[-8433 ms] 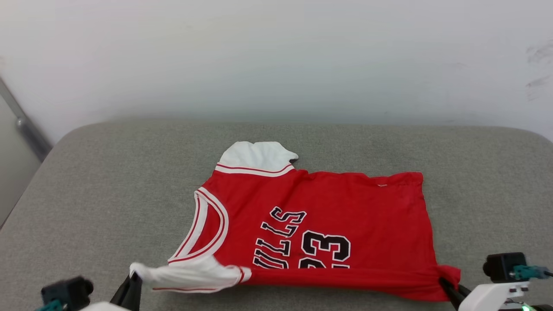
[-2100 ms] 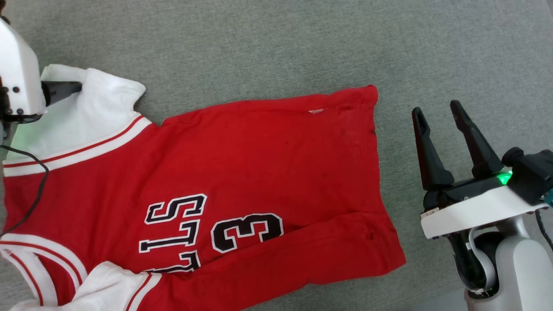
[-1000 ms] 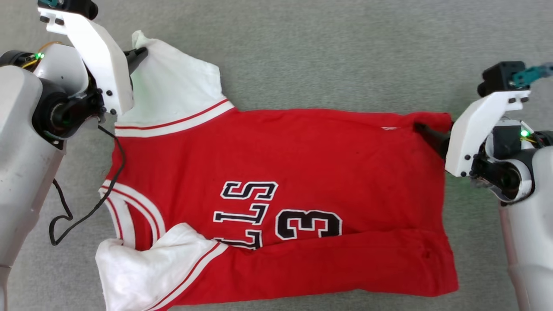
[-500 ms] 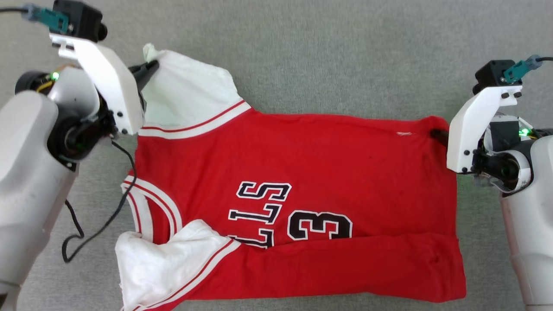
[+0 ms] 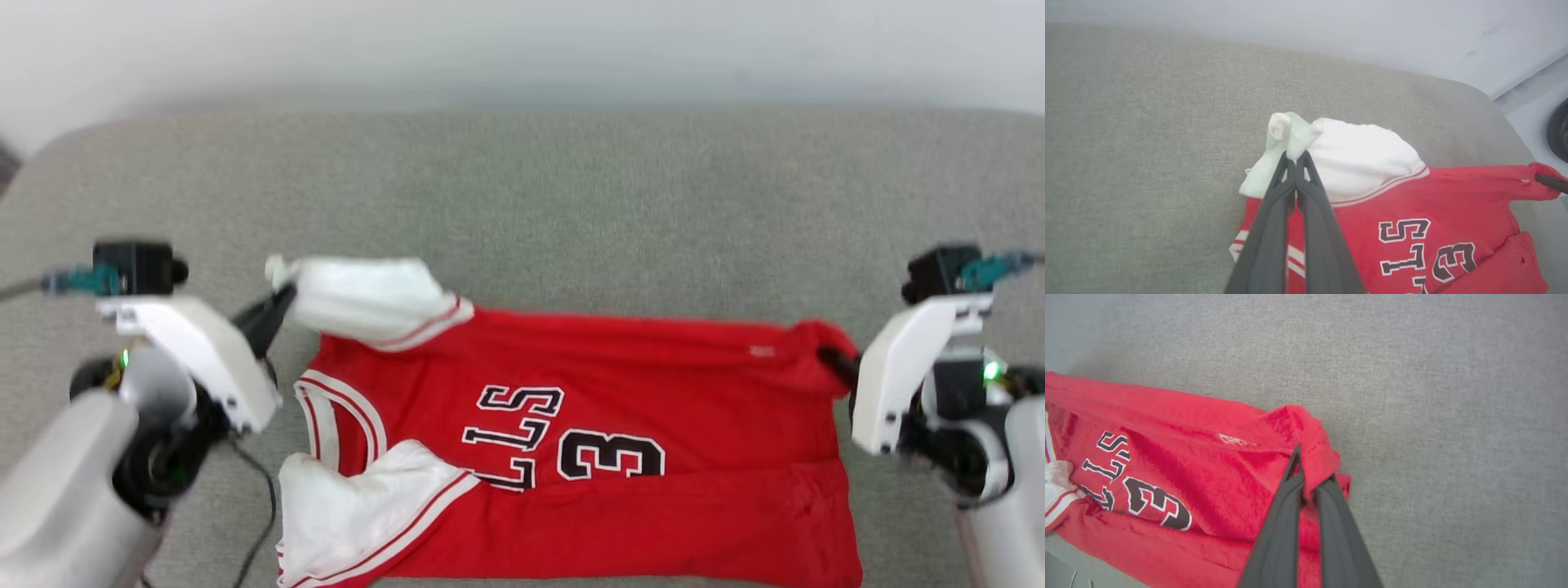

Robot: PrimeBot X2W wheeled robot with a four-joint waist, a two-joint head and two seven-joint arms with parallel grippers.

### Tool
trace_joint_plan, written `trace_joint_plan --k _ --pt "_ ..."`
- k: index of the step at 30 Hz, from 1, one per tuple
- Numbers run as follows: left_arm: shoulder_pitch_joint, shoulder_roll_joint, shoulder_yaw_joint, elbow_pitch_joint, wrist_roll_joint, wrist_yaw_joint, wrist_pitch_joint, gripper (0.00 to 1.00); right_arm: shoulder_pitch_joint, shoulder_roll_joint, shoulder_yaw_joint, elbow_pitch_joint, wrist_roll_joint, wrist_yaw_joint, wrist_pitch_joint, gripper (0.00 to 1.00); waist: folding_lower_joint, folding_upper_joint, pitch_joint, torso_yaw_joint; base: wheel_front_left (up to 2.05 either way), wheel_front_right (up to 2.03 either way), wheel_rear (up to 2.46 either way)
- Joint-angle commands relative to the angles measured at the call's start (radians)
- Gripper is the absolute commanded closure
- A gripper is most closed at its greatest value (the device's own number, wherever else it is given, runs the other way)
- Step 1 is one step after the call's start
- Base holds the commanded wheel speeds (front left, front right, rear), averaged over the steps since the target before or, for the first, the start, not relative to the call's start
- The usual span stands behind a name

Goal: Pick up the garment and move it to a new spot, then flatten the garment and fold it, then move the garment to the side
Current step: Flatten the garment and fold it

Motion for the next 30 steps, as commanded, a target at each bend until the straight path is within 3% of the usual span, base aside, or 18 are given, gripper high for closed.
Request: trace_joint_plan --k 1,5,10,11,12,13,18,22,30 --pt "0.062 0.008 0.012 -0.023 -0.016 0.017 -0.022 1.0 0.048 0.008 -0.004 -0.013 0.011 0.0 -0.01 1.0 0.0001 0.0 -0.049 0.015 0.0 0.0 0.0" --pt "0.224 0.009 0.015 -0.089 -0.06 0.06 -0.056 1.0 0.158 0.019 -0.03 -0.026 0.032 0.0 -0.047 1.0 0.0001 0.0 -0.081 0.018 0.0 0.0 0.0" --pt "0.381 -0.031 0.0 -0.096 -0.118 0.101 -0.072 1.0 0.264 0.028 -0.033 0.02 0.04 0.0 -0.112 1.0 0.0001 0.0 -0.099 0.012 0.0 0.0 0.0" --pt "0.401 -0.044 -0.004 -0.087 -0.131 0.097 -0.072 0.98 0.279 0.029 -0.034 0.034 0.045 0.0 -0.126 0.69 0.0001 0.0 -0.1 0.01 0.0 0.0 0.0" --pt "0.419 -0.057 -0.012 -0.076 -0.145 0.087 -0.065 0.59 0.295 0.03 -0.03 0.05 0.05 0.0 -0.136 0.29 0.0001 0.0 -0.102 0.008 0.0 0.0 0.0" --pt "0.434 -0.066 -0.015 -0.061 -0.155 0.082 -0.065 0.02 0.306 0.025 -0.024 0.062 0.046 0.0 -0.156 0.0 0.0001 0.0 -0.104 0.006 0.0 0.0 0.0" --pt "0.464 -0.103 -0.006 0.006 -0.134 0.078 -0.155 0.0 0.347 0.021 -0.004 0.095 0.066 0.0 -0.256 0.0 0.0001 0.0 -0.124 -0.01 0.0 0.0 0.0" --pt "0.473 -0.116 0.011 -0.009 -0.06 0.107 -0.297 0.0 0.378 -0.009 0.011 0.01 0.08 0.0 -0.328 0.0 0.0001 0.0 -0.158 -0.018 0.0 0.0 0.0" --pt "0.439 -0.091 0.035 -0.153 0.089 0.215 -0.444 0.0 0.375 -0.041 -0.119 -0.139 0.08 0.0 -0.156 0.0 0.0001 0.0 -0.188 -0.018 0.0 0.0 0.0"
